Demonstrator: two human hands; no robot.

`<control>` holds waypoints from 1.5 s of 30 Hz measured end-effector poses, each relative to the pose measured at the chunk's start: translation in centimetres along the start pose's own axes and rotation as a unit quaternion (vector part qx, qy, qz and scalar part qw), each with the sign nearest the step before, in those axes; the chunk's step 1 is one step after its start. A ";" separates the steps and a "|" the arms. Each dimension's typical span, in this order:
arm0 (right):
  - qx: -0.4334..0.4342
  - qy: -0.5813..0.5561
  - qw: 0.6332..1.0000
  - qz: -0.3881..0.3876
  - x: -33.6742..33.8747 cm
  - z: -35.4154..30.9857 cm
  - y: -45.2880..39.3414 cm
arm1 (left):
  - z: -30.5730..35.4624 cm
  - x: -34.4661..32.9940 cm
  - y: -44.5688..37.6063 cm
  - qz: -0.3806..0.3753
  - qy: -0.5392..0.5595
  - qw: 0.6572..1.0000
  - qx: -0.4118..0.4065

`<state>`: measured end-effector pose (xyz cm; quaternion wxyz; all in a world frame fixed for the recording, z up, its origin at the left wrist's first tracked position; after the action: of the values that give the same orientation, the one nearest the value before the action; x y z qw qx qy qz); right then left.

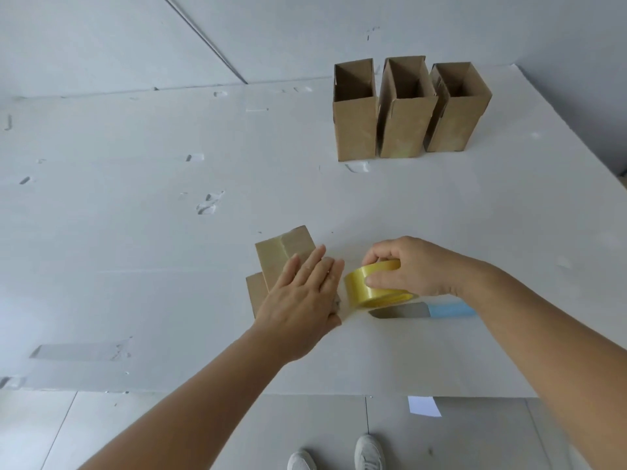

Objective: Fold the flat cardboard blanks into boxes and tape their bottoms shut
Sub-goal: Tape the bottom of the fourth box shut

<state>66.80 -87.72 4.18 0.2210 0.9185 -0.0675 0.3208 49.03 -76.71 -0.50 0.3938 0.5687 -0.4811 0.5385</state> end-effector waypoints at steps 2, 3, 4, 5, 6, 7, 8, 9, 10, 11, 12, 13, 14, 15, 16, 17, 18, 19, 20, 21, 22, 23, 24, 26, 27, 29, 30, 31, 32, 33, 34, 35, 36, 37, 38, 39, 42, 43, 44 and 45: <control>-0.023 0.094 0.995 0.017 0.0 -0.3 -0.5 | 0.1 0.0 0.0 -0.002 0.000 1.000 -0.006; -0.028 0.179 0.983 0.028 0.1 -0.4 -0.8 | 0.1 -0.1 0.0 0.001 0.000 1.000 -0.008; -0.027 0.264 0.963 0.037 0.3 -0.4 -1.1 | 0.1 -0.1 0.1 -0.005 0.002 1.000 -0.007; -0.024 0.324 0.945 0.045 0.6 -0.4 -1.3 | 0.1 -0.1 0.1 -0.015 0.004 1.000 -0.008; -0.023 0.352 0.934 0.049 0.7 -0.4 -1.6 | 0.0 0.1 0.0 -0.029 0.009 1.000 -0.008; -0.021 0.360 0.931 0.052 0.7 -0.3 -1.7 | -0.2 0.2 0.0 -0.047 0.024 0.999 -0.006; -0.016 0.361 0.931 0.054 0.7 -0.3 -1.8 | -0.3 0.5 -0.1 -0.074 0.045 0.996 0.000; -0.014 0.362 0.931 0.052 0.6 -0.3 -1.8 | -0.4 0.8 -0.3 -0.109 0.070 0.992 0.006; -0.013 0.360 0.932 0.049 0.6 -0.2 -1.9 | -0.4 1.4 -0.5 -0.135 0.100 0.986 0.011; -0.016 0.354 0.934 0.046 0.5 -0.2 -1.8 | -0.4 2.1 -1.0 -0.145 0.137 0.980 0.020; -0.019 0.349 0.936 0.044 0.5 -0.2 -1.8 | -0.4 2.7 -1.7 -0.143 0.171 0.974 0.033; -0.021 0.349 0.936 0.043 0.6 -0.3 -1.7 | -0.5 3.1 -2.7 -0.133 0.195 0.970 0.049; -0.016 0.357 0.933 0.043 0.7 -0.3 -1.6 | -0.6 3.6 -4.0 -0.121 0.204 0.970 0.060; -0.003 0.374 0.926 0.044 0.8 -0.5 -1.5 | -0.6 3.9 -5.3 -0.115 0.197 0.972 0.062; 0.012 0.391 0.919 0.047 0.8 -0.7 -1.5 | -0.5 4.1 -6.6 -0.124 0.189 0.973 0.055; 0.025 0.403 0.913 0.052 0.9 -0.8 -1.5 | -0.4 4.3 -7.8 -0.152 0.192 0.969 0.042; 0.034 0.409 0.910 0.056 1.0 -1.0 -1.4 | -0.2 4.4 -8.7 -0.186 0.205 0.961 0.027; 0.038 0.413 0.908 0.060 1.1 -1.1 -1.4 | 0.0 4.4 -9.3 -0.217 0.223 0.950 0.018; 0.038 0.415 0.907 0.065 1.2 -1.2 -1.3 | 0.1 4.3 -9.8 -0.237 0.240 0.941 0.015; 0.036 0.413 0.907 0.070 1.2 -1.2 -1.3 | 0.1 4.2 -10.2 -0.243 0.255 0.936 0.019; 0.034 0.407 0.910 0.077 1.3 -1.2 -1.2 | 0.0 4.1 -10.3 -0.240 0.275 0.931 0.029; 0.032 0.392 0.915 0.087 1.5 -1.2 -1.1 | -0.1 3.8 -10.3 -0.234 0.298 0.925 0.041; 0.033 0.371 0.923 0.096 1.6 -1.0 -1.1 | -0.2 3.6 -10.2 -0.228 0.315 0.920 0.049; 0.040 0.333 0.935 0.112 1.8 -0.8 -0.9 | -0.2 2.9 -10.0 -0.219 0.321 0.920 0.056; 0.049 0.324 0.937 0.119 1.9 -0.7 -0.9 | -0.2 2.7 -9.8 -0.213 0.324 0.920 0.058; 0.071 0.315 0.937 0.134 2.1 -0.7 -0.7 | -0.3 2.3 -9.6 -0.196 0.359 0.910 0.071; 0.079 0.312 0.937 0.138 2.1 -0.8 -0.7 | -0.4 2.2 -9.4 -0.187 0.382 0.901 0.078; 0.086 0.305 0.938 0.140 2.2 -0.9 -0.6 | -0.5 2.1 -9.3 -0.182 0.402 0.894 0.083; 0.094 0.295 0.940 0.140 2.3 -0.8 -0.7 | -0.6 2.0 -9.2 -0.178 0.417 0.887 0.087; 0.101 0.288 0.942 0.139 2.3 -0.8 -0.8 | -0.7 1.9 -9.1 -0.174 0.430 0.881 0.093; 0.110 0.286 0.942 0.139 2.3 -0.8 -0.8 | -0.7 1.9 -9.1 -0.170 0.438 0.877 0.100; 0.119 0.289 0.939 0.142 2.2 -0.8 -0.9 | -0.7 1.8 -9.0 -0.165 0.445 0.873 0.108; 0.128 0.293 0.935 0.152 2.2 -0.5 -1.0 | -0.8 1.8 -9.0 -0.159 0.451 0.871 0.114; 0.132 0.293 0.931 0.174 2.0 -0.3 -0.9 | -0.8 1.8 -9.0 -0.154 0.457 0.868 0.119; 0.133 0.281 0.926 0.215 1.9 0.1 -0.9 | -0.8 1.8 -9.0 -0.149 0.465 0.864 0.123; 0.133 0.252 0.917 0.278 1.6 0.5 -0.7 | -0.8 1.7 -9.1 -0.146 0.475 0.859 0.126; 0.100 0.125 0.858 0.488 0.3 2.2 0.3 | -1.0 1.5 -9.0 -0.133 0.492 0.850 0.132; 0.074 0.090 0.847 0.519 -0.6 3.0 0.6 | -1.0 1.4 -8.9 -0.128 0.492 0.851 0.133; 0.047 0.065 0.848 0.523 -1.7 3.9 0.8 | -1.1 1.3 -8.9 -0.124 0.492 0.851 0.133; 0.019 0.047 0.860 0.508 -2.8 4.8 1.1 | -1.1 1.3 -8.8 -0.122 0.492 0.852 0.131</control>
<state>66.97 -90.92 -0.49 0.0129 0.7444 -0.5082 0.4329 57.32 -73.83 1.51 0.5634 0.3300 -0.0756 0.7536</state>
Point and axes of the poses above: each hand's wrist, its own y-axis away from the middle knuckle, its own x-axis out of the back of the hand, z = x × y, the point moved 1 cm from there along -y, towards the middle knuckle, and after that the axes turned 1 degree about x, right-handed, at the moved point
